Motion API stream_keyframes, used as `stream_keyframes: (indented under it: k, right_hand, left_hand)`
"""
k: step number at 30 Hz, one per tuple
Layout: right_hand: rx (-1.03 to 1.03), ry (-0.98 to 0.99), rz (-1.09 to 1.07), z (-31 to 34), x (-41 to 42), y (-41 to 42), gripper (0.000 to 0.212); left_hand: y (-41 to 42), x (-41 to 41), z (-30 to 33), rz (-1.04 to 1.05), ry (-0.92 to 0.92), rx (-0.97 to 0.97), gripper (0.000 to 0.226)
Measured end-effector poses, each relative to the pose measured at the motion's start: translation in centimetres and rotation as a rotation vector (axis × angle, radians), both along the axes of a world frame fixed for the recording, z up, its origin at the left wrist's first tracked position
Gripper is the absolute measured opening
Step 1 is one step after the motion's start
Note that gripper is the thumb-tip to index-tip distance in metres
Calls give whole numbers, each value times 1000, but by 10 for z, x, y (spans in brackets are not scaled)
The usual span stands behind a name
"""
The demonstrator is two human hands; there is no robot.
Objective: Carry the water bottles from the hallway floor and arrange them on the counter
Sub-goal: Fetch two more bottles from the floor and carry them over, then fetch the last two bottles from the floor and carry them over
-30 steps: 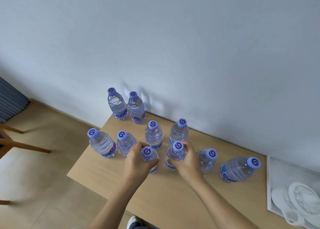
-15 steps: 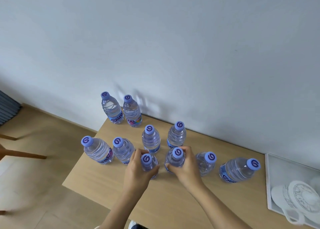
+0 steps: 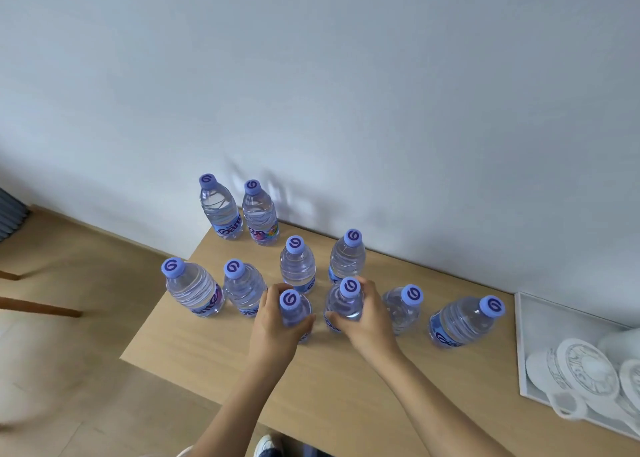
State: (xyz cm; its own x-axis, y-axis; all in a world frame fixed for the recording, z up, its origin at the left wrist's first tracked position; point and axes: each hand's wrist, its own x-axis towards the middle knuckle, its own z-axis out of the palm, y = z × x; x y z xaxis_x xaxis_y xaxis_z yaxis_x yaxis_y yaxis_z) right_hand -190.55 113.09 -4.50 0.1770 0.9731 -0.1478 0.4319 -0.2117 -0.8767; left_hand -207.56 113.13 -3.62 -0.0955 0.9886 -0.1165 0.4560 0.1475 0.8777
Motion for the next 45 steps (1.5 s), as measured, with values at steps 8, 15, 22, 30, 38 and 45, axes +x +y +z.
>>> stream_keyframes:
  k: [8, 15, 22, 30, 38, 45]
  right_hand:
    - [-27, -1, -119, 12, -4, -53, 78]
    - [-29, 61, -313, 17, -27, -136, 71]
    - [-38, 156, -612, 22, -19, -251, 73]
    - [4, 252, -1070, 27, 44, -417, 67]
    - [21, 234, -1423, 37, 138, -590, 73]
    - [20, 188, -1583, 44, 227, -727, 70]
  left_hand:
    - [-31, -7, 5, 24, -6, -78, 89]
    - [-96, -21, 15, -199, -28, -132, 83]
    - [-157, -1, 30, -564, 99, -69, 72]
    - [-251, 110, 39, -1069, 166, 35, 70]
    - [-396, 266, 35, -1430, 122, -10, 71]
    - [-532, 393, 36, -1598, 91, -78, 68]
